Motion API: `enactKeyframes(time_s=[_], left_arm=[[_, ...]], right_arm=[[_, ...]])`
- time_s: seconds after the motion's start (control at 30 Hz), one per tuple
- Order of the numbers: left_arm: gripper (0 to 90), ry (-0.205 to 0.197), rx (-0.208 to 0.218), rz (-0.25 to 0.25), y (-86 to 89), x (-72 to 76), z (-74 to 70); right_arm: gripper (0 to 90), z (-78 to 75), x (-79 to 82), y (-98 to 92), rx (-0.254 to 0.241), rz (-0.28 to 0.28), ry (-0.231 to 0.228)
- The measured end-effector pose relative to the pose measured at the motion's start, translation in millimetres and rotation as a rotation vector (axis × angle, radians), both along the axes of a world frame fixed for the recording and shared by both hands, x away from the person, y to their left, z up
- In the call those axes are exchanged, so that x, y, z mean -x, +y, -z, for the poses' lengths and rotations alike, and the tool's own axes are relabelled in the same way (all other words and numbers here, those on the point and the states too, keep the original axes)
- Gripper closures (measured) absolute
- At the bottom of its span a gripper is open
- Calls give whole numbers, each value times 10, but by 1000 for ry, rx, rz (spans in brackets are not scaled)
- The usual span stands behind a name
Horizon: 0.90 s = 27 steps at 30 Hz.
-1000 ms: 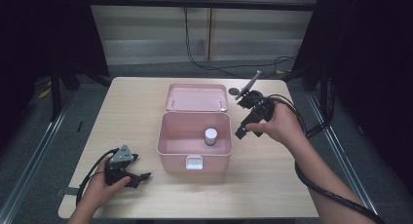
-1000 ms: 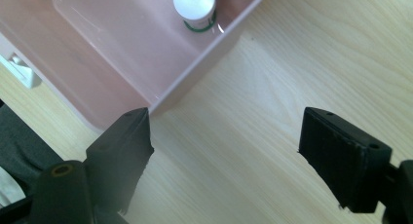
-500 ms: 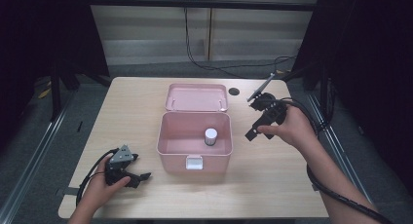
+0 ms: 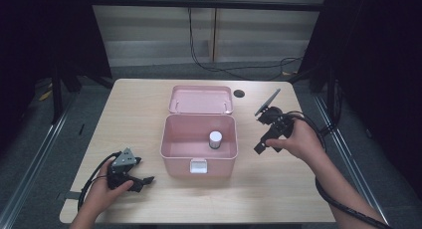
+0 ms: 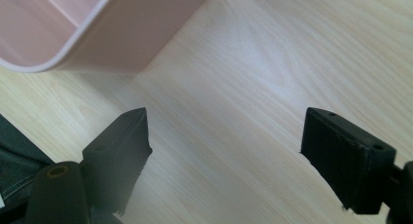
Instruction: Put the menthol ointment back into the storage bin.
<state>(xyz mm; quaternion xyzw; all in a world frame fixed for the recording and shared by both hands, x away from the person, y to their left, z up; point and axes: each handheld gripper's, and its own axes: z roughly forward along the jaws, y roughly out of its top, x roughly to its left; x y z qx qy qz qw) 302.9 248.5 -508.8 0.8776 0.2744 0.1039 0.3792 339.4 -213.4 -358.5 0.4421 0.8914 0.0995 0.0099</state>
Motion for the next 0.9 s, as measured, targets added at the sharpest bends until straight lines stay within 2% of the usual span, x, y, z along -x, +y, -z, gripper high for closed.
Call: enactKeyframes(time_s=[0.23, 0.43, 0.5, 0.7, 0.83, 0.9], left_arm=[[114, 0, 0, 0, 0, 0, 0], [114, 0, 0, 0, 0, 0, 0], [113, 0, 0, 0, 0, 0, 0], [114, 0, 0, 0, 0, 0, 0], [113, 0, 0, 0, 0, 0, 0], [113, 0, 0, 0, 0, 1, 0]], right_arm=[[175, 148, 36, -14, 5, -9, 4], [175, 258, 71, -61, -12, -17, -3], [175, 305, 91, -92, -31, -6, 2], [175, 424, 132, -158, -42, -7, 2], [175, 527, 175, -212, -30, -6, 3], [175, 579, 194, -243, -43, -2, 7]])
